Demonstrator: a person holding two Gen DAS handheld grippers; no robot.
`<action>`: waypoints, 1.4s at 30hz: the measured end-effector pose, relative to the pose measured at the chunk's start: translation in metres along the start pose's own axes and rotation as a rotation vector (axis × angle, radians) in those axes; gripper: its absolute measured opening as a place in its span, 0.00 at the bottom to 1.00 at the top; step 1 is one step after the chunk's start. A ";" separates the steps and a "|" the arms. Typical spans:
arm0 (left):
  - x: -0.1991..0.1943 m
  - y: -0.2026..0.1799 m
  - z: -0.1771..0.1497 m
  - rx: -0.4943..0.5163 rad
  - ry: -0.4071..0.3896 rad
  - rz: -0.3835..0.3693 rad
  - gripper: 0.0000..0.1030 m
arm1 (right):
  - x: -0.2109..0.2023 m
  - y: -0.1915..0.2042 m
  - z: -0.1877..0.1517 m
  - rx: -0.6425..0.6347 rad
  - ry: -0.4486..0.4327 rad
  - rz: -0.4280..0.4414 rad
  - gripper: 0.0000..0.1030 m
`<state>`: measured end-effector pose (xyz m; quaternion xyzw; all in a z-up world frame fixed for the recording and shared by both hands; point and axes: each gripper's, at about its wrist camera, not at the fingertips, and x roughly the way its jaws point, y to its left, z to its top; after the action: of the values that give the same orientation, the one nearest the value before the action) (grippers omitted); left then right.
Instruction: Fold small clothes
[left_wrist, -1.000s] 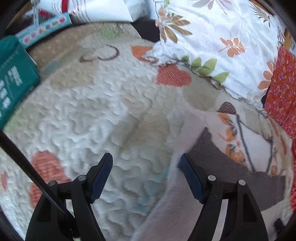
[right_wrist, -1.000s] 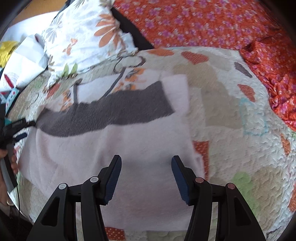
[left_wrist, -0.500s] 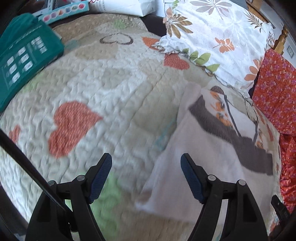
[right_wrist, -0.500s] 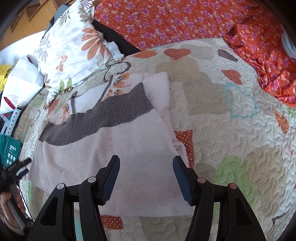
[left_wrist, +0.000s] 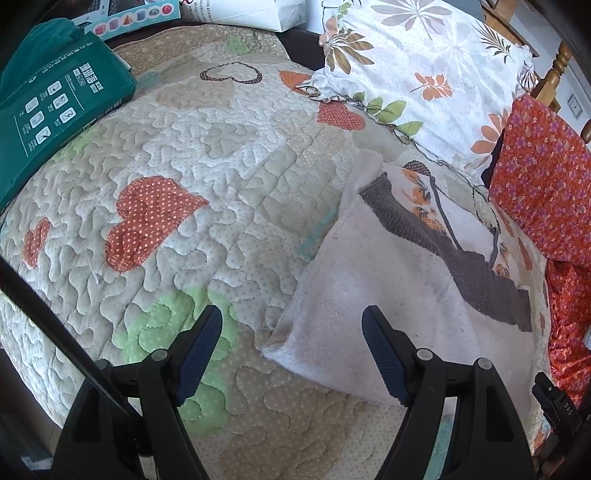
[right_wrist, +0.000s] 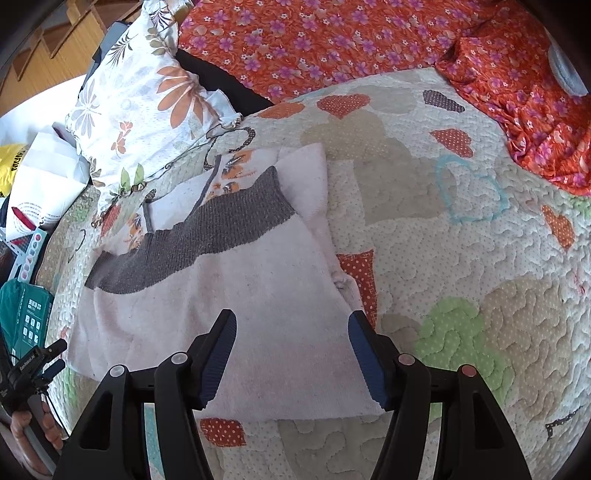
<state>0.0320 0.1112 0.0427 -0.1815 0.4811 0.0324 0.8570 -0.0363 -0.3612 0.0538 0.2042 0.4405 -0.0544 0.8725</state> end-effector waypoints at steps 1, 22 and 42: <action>0.001 0.001 0.000 -0.002 0.000 0.000 0.75 | 0.000 0.000 0.000 0.001 0.001 0.001 0.66; 0.015 -0.001 0.002 -0.010 0.019 -0.041 0.75 | 0.015 0.011 -0.001 -0.035 0.036 0.009 0.68; 0.015 0.006 0.023 -0.034 -0.019 -0.043 0.75 | -0.009 0.031 -0.004 -0.116 -0.082 0.026 0.68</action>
<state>0.0575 0.1227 0.0400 -0.2059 0.4683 0.0238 0.8589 -0.0361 -0.3323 0.0680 0.1568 0.4041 -0.0257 0.9008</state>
